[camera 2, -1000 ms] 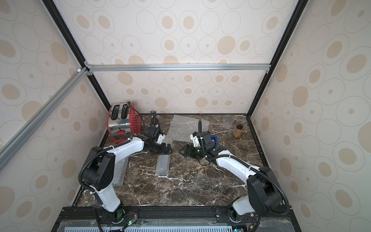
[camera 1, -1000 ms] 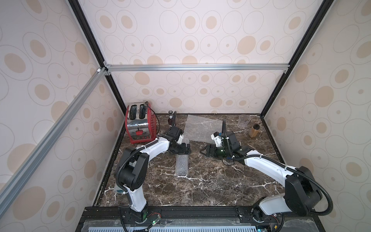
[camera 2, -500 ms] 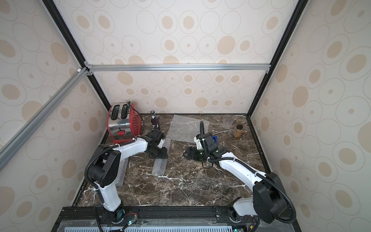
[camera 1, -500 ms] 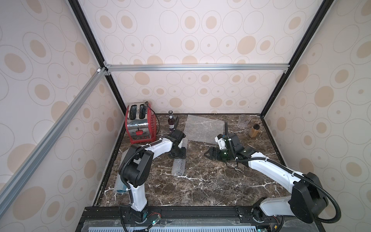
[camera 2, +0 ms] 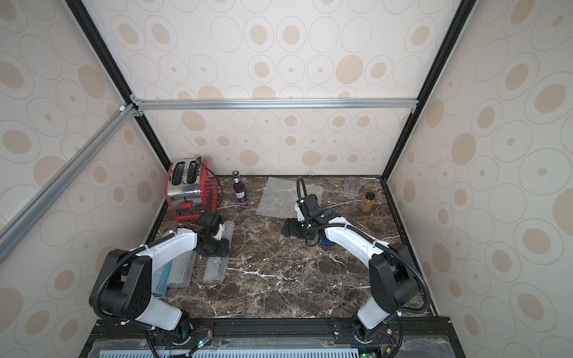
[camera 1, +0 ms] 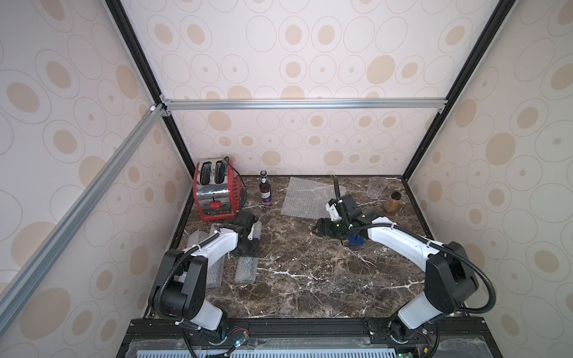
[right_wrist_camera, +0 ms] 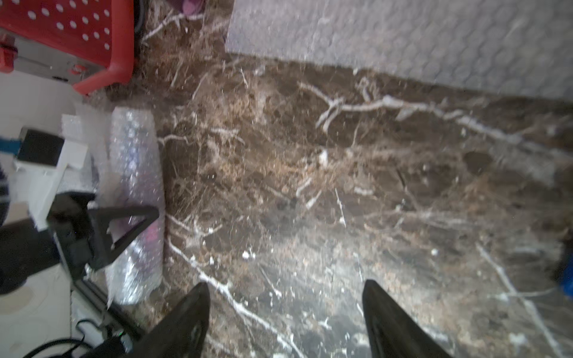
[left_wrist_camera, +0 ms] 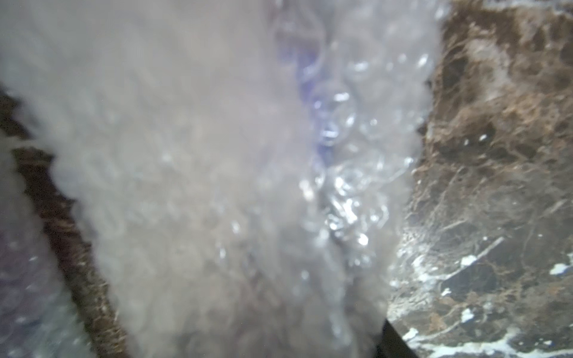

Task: Wrap wine bottles in bubble wrap
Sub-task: Move the bubble wrap to the center of the board.

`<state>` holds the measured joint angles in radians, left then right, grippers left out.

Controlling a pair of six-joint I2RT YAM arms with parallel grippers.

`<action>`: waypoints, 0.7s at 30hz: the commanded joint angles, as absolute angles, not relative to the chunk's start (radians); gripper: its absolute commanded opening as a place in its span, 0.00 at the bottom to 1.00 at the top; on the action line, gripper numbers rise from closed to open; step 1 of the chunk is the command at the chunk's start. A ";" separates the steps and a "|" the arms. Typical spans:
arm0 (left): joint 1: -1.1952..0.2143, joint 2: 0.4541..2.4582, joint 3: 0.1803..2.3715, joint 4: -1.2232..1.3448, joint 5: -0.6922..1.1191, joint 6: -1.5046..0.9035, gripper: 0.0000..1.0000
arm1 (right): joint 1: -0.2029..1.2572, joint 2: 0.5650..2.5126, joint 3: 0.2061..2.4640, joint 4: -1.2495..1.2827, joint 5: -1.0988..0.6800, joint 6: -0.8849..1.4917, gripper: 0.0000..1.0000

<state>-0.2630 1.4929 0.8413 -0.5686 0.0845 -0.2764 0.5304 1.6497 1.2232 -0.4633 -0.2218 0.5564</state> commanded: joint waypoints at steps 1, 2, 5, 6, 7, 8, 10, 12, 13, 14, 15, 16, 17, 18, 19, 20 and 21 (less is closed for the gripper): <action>-0.226 1.444 0.842 -0.576 0.080 -0.214 0.36 | 0.523 1.770 1.358 -0.576 -0.109 0.522 0.78; -0.205 1.442 0.831 -0.574 0.077 -0.213 0.36 | 0.520 1.818 1.415 -0.603 -0.090 0.526 0.78; -0.165 1.455 0.813 -0.565 0.090 -0.219 0.37 | 0.508 1.956 1.560 -0.638 -0.076 0.529 0.77; -0.160 1.457 0.818 -0.566 0.091 -0.218 0.40 | 0.501 2.003 1.604 -0.642 -0.088 0.535 0.77; -0.158 1.455 0.821 -0.565 0.086 -0.216 0.43 | 0.492 2.040 1.641 -0.647 -0.102 0.543 0.76; -0.154 1.455 0.823 -0.566 0.083 -0.213 0.46 | 0.483 2.080 1.678 -0.649 -0.118 0.551 0.75; -0.147 1.451 0.825 -0.564 0.085 -0.212 0.58 | 0.468 2.146 1.749 -0.647 -0.135 0.563 0.74; -0.143 1.433 0.825 -0.559 0.085 -0.206 0.69 | 0.458 2.209 1.825 -0.656 -0.133 0.566 0.74; -0.144 1.416 0.825 -0.559 0.079 -0.201 0.74 | 0.453 2.243 1.866 -0.674 -0.135 0.567 0.74; -0.143 1.397 0.824 -0.557 0.073 -0.192 0.78 | 0.449 2.277 1.911 -0.690 -0.138 0.567 0.74; -0.141 1.379 0.822 -0.555 0.071 -0.185 0.80 | 0.446 2.304 1.948 -0.701 -0.144 0.569 0.74; -0.141 1.360 0.820 -0.552 0.071 -0.179 0.82 | 0.442 2.331 1.987 -0.710 -0.152 0.569 0.74; -0.139 1.339 0.817 -0.548 0.073 -0.174 0.84 | 0.440 2.359 2.021 -0.715 -0.161 0.569 0.73; -0.137 1.318 0.815 -0.546 0.078 -0.166 0.85 | 0.436 2.382 2.049 -0.720 -0.170 0.569 0.73; -0.136 1.293 0.817 -0.546 0.083 -0.154 0.87 | 0.435 2.408 2.081 -0.728 -0.180 0.572 0.73; -0.133 1.261 0.816 -0.546 0.086 -0.140 0.89 | 0.433 2.427 2.104 -0.734 -0.189 0.575 0.73; -0.129 1.234 0.814 -0.544 0.092 -0.126 0.90 | 0.433 2.442 2.121 -0.737 -0.199 0.578 0.73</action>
